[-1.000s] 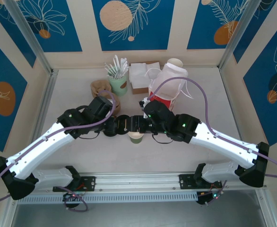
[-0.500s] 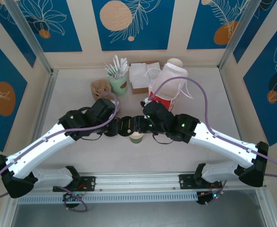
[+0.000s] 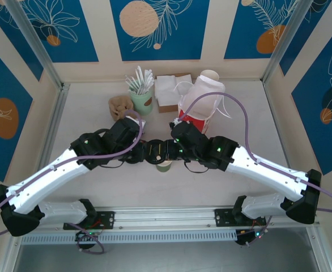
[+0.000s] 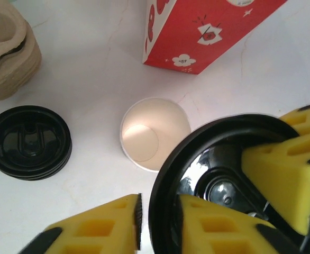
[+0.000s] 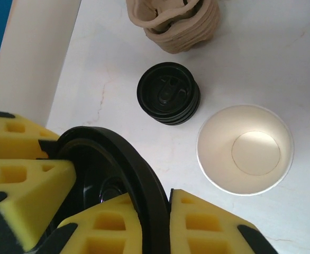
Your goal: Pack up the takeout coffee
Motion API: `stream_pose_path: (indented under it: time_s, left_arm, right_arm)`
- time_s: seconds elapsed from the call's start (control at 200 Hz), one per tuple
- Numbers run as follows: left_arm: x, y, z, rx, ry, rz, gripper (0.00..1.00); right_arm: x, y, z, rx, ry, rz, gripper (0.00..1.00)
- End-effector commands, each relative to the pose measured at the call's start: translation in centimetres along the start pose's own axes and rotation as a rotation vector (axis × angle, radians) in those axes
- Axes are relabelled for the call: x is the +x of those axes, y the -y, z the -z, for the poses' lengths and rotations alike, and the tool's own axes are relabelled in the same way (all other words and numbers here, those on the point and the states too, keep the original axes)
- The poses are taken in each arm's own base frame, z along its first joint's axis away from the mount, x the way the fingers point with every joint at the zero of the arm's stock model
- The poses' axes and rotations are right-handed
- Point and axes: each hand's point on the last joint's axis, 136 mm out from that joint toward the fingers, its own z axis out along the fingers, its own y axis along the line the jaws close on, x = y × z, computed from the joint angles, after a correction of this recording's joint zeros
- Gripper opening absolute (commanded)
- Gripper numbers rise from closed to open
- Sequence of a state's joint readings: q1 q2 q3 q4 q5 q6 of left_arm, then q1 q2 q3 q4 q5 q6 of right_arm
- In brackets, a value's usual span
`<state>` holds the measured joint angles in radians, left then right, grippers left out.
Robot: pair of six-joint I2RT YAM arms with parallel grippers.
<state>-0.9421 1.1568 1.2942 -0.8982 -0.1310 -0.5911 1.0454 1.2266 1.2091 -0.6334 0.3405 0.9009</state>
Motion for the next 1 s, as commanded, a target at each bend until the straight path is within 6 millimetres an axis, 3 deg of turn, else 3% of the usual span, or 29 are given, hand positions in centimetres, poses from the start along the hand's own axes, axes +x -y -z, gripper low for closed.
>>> stream_pose_path:
  time_s: [0.0, 0.155, 0.24, 0.38, 0.535, 0.665, 0.82, 0.99]
  left_arm:
    - [-1.6, 1.5, 2.2, 0.083, 0.096, -0.064, 0.39]
    - [-3.1, 3.2, 5.4, 0.2, 0.246, -0.247, 0.55]
    - [-3.6, 4.4, 7.0, 0.263, 0.332, -0.397, 0.57]
    - [-3.4, 5.7, 7.2, 0.241, 0.397, -0.629, 0.61]
    - [-2.6, 9.4, 7.6, 0.352, 0.498, -0.836, 0.64]
    - [-1.6, 11.2, 6.7, 0.356, 0.552, -1.016, 0.73]
    - [-0.5, 12.3, 4.3, 0.346, 0.618, -1.225, 0.7]
    - [-0.4, 13.4, 2.6, 0.356, 0.592, -1.301, 0.69]
  right_arm:
    - [-0.2, 0.4, 1.1, 0.007, 0.008, -0.01, 0.05]
    - [0.5, 2.1, 2.5, 0.03, -0.046, -0.051, 0.05]
    - [1.0, 3.1, 3.6, 0.037, -0.091, -0.084, 0.04]
    - [1.5, 4.6, 6.0, 0.033, -0.154, -0.176, 0.04]
    - [1.9, 6.6, 8.4, 0.081, -0.194, -0.219, 0.04]
    - [2.2, 7.5, 9.4, 0.045, -0.229, -0.268, 0.03]
    - [2.8, 8.7, 9.4, 0.047, -0.296, -0.291, 0.03]
    - [3.2, 8.7, 8.9, 0.032, -0.34, -0.294, 0.03]
